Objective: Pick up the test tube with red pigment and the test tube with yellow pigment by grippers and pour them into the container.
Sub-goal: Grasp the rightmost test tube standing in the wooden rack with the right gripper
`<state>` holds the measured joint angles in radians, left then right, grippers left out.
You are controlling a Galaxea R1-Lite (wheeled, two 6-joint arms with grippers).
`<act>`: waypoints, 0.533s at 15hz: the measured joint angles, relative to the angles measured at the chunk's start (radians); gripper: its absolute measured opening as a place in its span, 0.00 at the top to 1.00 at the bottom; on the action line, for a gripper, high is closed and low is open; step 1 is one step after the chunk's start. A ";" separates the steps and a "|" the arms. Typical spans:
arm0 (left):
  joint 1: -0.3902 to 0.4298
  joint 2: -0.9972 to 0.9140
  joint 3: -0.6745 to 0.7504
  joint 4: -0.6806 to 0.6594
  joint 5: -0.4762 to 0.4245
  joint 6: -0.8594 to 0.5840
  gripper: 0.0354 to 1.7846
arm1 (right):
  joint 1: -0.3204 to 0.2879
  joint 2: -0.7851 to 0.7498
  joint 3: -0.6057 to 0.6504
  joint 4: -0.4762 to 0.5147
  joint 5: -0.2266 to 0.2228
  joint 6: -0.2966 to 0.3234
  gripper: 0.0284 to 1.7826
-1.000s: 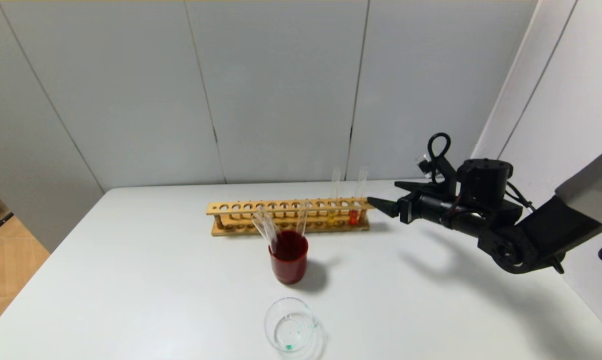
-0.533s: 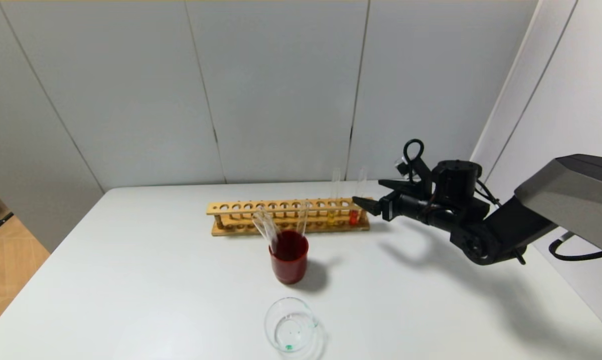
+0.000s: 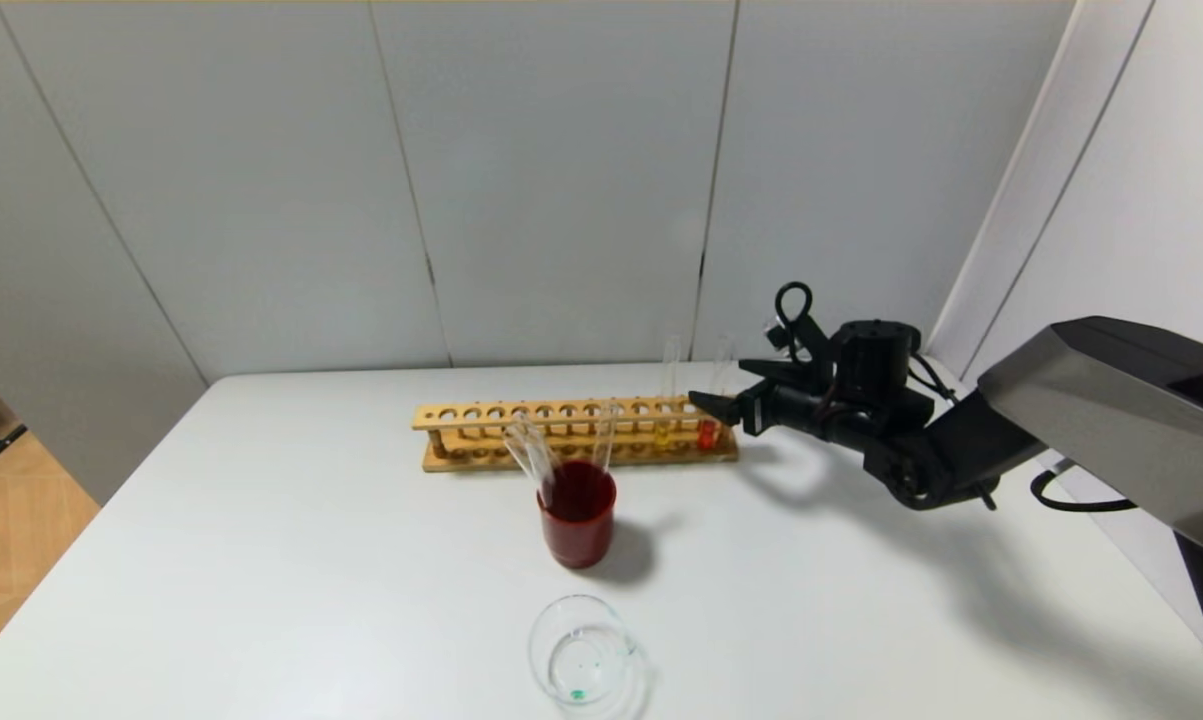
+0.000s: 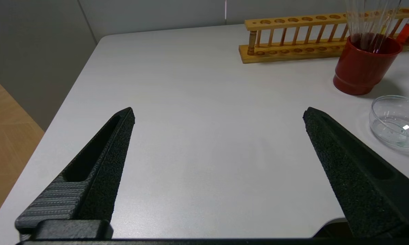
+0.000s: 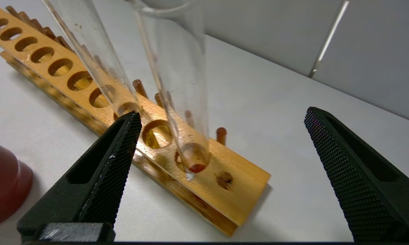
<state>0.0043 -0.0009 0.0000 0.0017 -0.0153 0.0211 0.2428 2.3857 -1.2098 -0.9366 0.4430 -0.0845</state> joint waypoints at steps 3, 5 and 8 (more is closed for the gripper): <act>0.000 0.000 0.000 0.000 0.000 0.000 0.02 | 0.006 0.013 -0.021 0.003 0.001 -0.001 0.02; 0.000 0.000 0.000 0.000 0.000 0.000 0.02 | 0.014 0.021 -0.041 0.014 -0.001 0.001 0.06; 0.000 0.000 0.000 0.000 0.000 0.000 0.02 | 0.021 0.026 -0.053 0.026 -0.001 0.001 0.23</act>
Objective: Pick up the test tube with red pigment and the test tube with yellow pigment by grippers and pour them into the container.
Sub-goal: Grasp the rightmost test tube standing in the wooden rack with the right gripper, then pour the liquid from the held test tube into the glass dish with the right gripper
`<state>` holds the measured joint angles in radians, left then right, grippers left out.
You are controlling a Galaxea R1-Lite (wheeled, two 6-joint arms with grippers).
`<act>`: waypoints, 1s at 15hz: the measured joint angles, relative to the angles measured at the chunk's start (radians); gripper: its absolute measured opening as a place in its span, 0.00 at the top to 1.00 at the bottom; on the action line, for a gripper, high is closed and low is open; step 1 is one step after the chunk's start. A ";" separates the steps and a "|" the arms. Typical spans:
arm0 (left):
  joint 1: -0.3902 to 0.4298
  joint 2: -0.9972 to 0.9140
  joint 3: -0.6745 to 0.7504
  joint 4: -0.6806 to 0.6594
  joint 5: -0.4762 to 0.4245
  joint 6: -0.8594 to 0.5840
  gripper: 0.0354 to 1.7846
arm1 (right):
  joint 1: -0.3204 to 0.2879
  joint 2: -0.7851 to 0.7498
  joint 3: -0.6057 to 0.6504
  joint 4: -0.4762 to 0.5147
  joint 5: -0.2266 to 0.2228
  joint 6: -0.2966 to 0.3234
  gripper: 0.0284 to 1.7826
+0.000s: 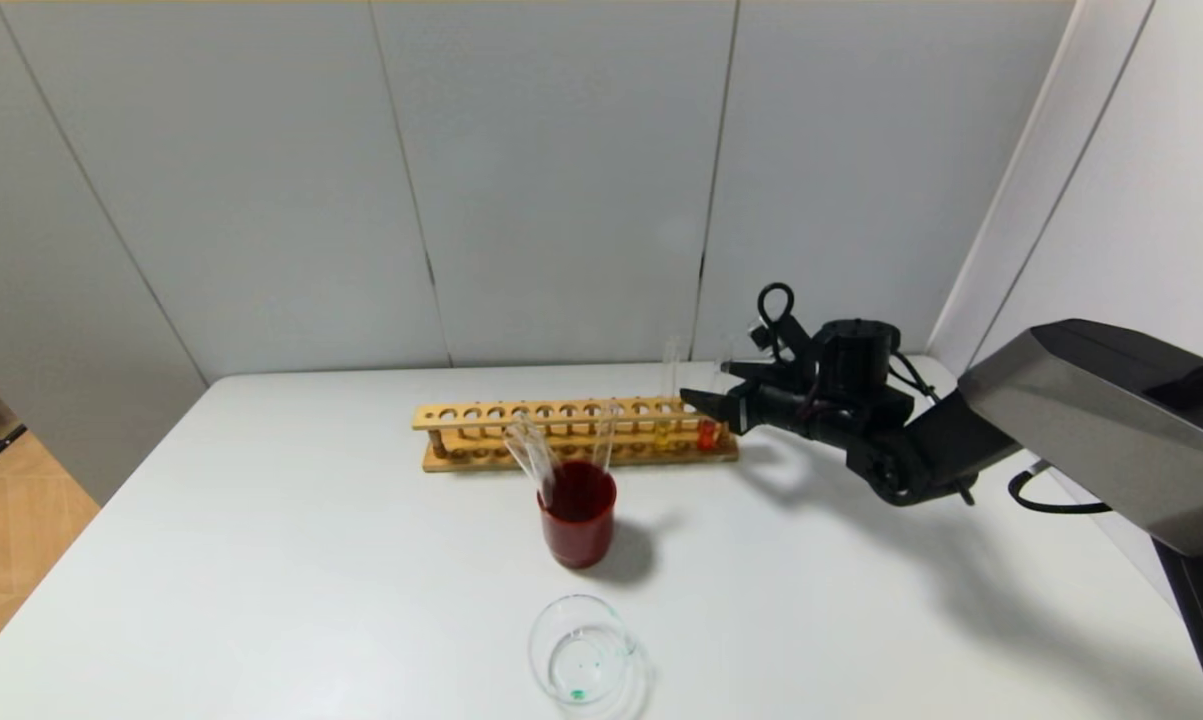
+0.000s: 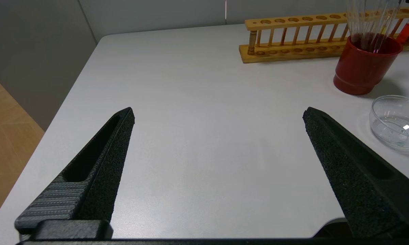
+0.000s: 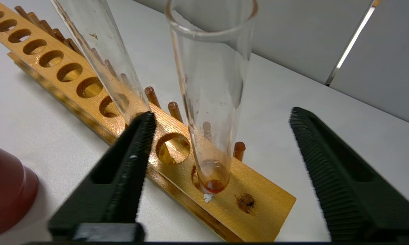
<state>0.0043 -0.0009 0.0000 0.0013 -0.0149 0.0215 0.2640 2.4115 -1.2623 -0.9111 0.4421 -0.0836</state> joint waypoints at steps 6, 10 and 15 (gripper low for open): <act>0.000 0.000 0.000 0.000 0.000 0.000 0.02 | 0.022 0.010 -0.048 0.023 -0.046 0.003 0.79; 0.000 0.000 0.000 0.000 0.000 0.000 0.02 | 0.026 0.019 -0.059 0.022 -0.059 0.009 0.79; 0.000 0.000 0.000 0.000 0.000 0.000 0.02 | 0.014 -0.002 -0.060 0.023 -0.061 0.017 0.79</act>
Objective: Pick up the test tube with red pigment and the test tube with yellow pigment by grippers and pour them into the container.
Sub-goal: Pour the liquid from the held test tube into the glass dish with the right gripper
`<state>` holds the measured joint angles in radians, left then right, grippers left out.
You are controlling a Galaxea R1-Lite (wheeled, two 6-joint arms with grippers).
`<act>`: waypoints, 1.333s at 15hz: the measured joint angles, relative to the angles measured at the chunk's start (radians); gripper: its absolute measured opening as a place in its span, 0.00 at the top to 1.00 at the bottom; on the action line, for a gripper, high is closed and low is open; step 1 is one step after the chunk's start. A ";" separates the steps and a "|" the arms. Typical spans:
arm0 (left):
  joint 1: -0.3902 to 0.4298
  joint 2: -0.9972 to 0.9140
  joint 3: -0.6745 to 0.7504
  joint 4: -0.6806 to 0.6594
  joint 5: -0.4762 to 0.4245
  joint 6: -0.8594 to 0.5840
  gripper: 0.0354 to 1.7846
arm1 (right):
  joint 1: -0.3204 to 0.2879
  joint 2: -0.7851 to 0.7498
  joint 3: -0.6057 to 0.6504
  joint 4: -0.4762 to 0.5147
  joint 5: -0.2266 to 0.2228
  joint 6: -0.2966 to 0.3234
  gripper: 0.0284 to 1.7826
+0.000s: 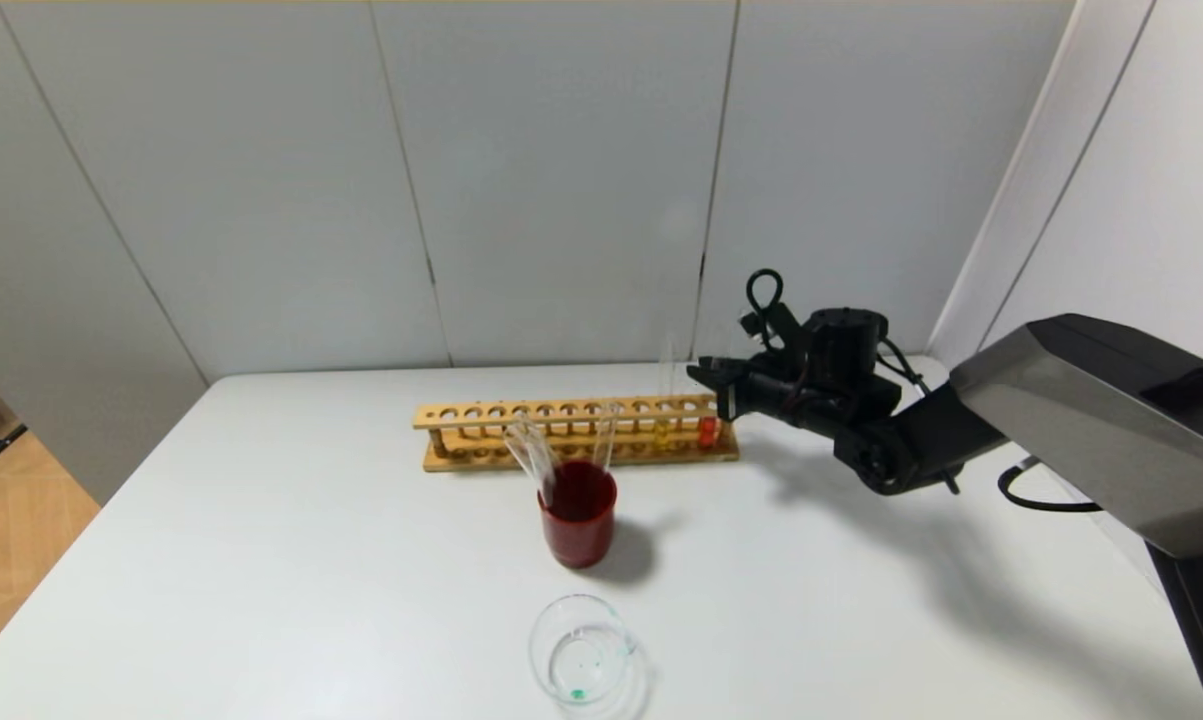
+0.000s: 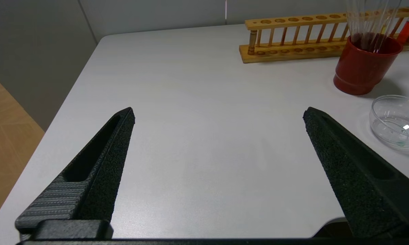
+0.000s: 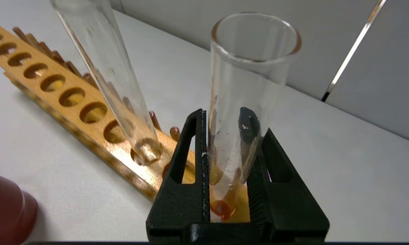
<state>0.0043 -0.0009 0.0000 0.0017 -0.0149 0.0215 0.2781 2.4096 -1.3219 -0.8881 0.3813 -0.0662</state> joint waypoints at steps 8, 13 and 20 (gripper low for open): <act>0.001 0.000 0.000 0.000 -0.001 0.000 0.02 | -0.035 -0.201 -0.083 0.104 -0.009 0.007 0.79; -0.001 0.000 0.000 0.000 0.000 0.000 0.02 | -0.046 -0.415 -0.109 0.260 -0.003 0.009 0.79; 0.000 0.000 0.000 0.000 0.000 0.000 0.02 | -0.023 -0.768 0.022 0.514 0.001 -0.012 0.79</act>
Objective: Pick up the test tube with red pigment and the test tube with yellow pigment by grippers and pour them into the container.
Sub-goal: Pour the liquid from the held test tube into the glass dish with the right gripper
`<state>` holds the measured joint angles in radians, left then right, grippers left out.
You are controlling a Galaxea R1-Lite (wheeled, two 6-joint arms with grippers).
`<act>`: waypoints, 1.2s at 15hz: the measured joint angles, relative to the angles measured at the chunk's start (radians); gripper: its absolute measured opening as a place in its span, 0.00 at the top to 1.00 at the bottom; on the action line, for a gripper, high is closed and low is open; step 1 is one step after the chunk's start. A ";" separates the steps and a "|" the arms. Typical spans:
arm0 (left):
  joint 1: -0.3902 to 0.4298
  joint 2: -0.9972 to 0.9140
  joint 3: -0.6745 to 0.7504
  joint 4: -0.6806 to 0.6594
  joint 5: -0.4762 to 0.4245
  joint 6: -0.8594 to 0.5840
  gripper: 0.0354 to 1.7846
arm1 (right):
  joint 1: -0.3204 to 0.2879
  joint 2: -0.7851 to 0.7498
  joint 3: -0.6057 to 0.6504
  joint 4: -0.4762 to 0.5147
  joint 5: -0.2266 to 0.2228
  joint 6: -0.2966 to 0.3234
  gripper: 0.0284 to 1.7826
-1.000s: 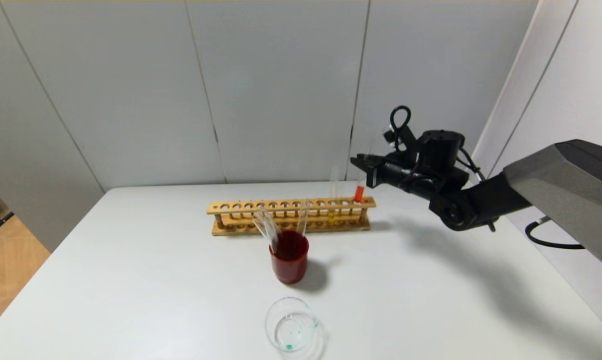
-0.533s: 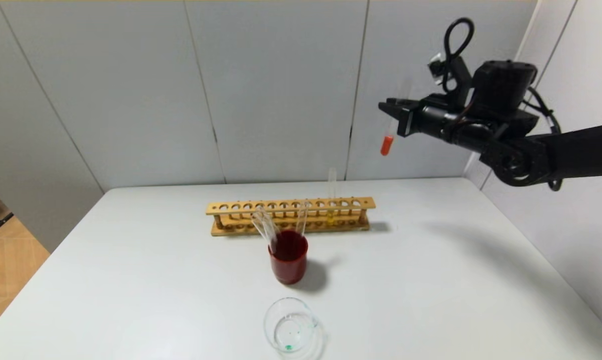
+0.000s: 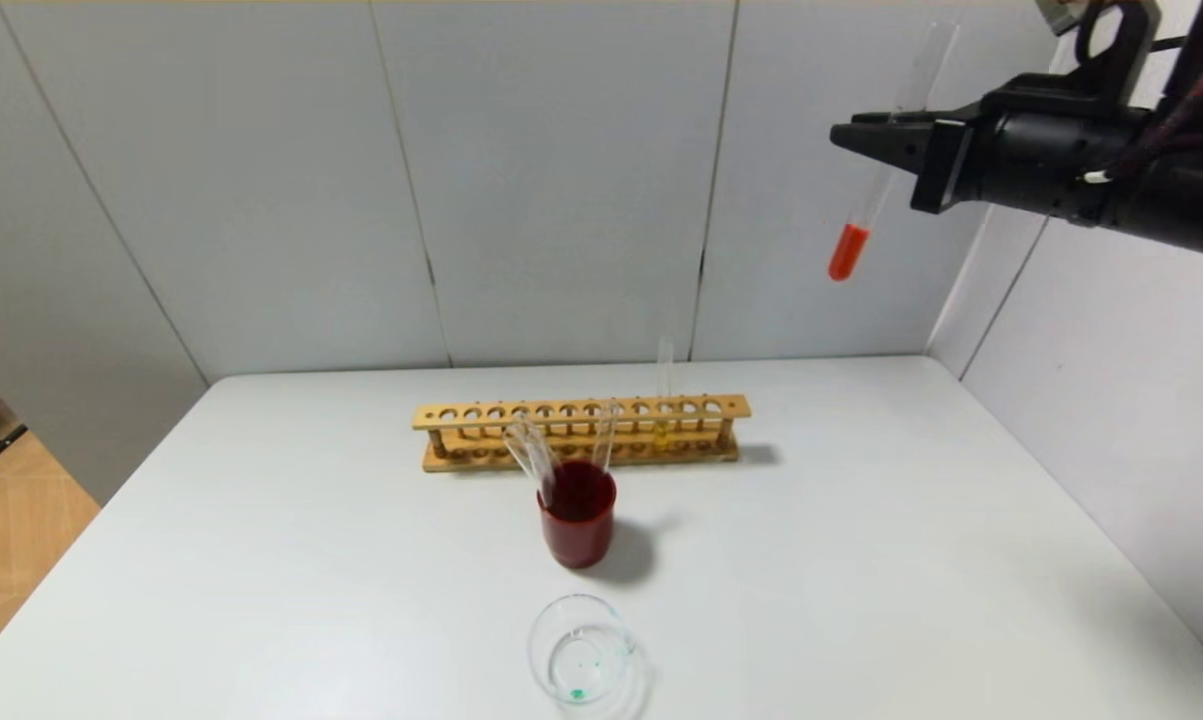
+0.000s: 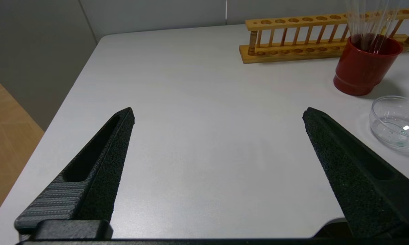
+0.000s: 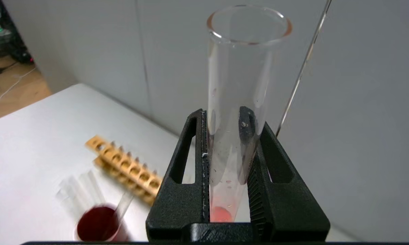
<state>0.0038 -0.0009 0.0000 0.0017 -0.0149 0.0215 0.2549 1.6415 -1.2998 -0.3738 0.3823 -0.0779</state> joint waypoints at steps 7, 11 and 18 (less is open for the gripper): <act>0.000 0.000 0.000 0.000 -0.001 0.000 0.02 | 0.117 -0.282 0.517 0.009 -0.005 -0.267 0.79; 0.000 0.000 0.000 0.000 0.000 0.000 0.02 | 0.226 -0.303 0.664 0.006 -0.008 -0.401 0.79; 0.000 0.000 0.000 0.000 -0.001 0.000 0.02 | 0.373 -0.108 0.657 0.005 -0.134 -0.454 0.79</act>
<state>0.0043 -0.0009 0.0000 0.0013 -0.0157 0.0215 0.6281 1.5336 -0.6428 -0.3689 0.2481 -0.5315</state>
